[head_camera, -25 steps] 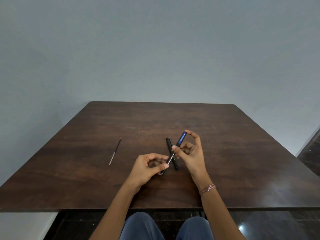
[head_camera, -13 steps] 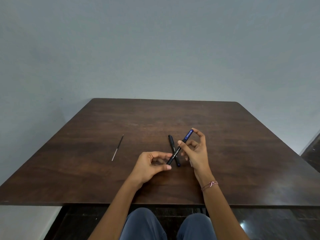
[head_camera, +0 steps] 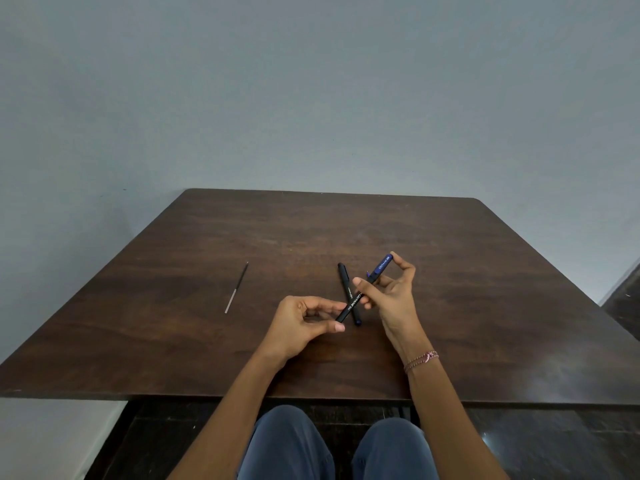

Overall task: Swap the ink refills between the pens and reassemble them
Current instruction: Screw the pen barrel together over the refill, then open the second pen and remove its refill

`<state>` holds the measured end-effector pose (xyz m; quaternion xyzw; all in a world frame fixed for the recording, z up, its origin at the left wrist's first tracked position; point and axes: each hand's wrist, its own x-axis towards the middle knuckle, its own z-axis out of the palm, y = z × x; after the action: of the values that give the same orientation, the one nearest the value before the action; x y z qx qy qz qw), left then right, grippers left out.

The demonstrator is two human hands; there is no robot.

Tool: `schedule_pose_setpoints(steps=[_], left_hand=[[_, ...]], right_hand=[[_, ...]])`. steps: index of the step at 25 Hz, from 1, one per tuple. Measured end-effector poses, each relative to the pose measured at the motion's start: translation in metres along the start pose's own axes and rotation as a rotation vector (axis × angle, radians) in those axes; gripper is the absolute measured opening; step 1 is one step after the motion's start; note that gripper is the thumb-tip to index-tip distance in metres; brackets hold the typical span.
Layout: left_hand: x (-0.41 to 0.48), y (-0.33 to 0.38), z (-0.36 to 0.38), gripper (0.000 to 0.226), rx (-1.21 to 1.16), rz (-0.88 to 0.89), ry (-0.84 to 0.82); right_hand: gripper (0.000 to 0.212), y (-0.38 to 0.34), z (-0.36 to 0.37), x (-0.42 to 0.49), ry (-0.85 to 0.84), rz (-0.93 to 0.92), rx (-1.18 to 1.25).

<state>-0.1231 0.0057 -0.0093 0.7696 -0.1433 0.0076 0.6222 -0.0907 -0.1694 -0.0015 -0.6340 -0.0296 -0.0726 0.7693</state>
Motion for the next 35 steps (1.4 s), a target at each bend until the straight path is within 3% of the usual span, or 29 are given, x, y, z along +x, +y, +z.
schedule_pose_setpoints(steps=[9, 17, 24, 29, 35], left_hand=[[0.001, 0.005, 0.003, 0.036, 0.066, -0.03, 0.001], [-0.001, 0.01, 0.019, 0.035, 0.051, 0.034, 0.066], [0.018, 0.032, 0.074, 0.027, 0.173, 0.109, 0.056], [0.037, 0.036, 0.137, 0.024, 0.304, 0.087, -0.002], [0.065, 0.033, 0.181, 0.027, 0.323, -0.052, -0.041]], right_hand=[[0.072, 0.003, 0.002, 0.004, 0.012, 0.032, -0.067], [0.073, -0.027, -0.01, 0.011, -0.102, 0.034, -0.213], [0.032, -0.04, -0.063, 0.03, 0.062, 0.104, -0.243], [0.036, -0.037, -0.111, 0.053, 0.126, 0.138, -0.437], [0.056, -0.028, -0.152, 0.076, 0.14, 0.147, -0.71]])
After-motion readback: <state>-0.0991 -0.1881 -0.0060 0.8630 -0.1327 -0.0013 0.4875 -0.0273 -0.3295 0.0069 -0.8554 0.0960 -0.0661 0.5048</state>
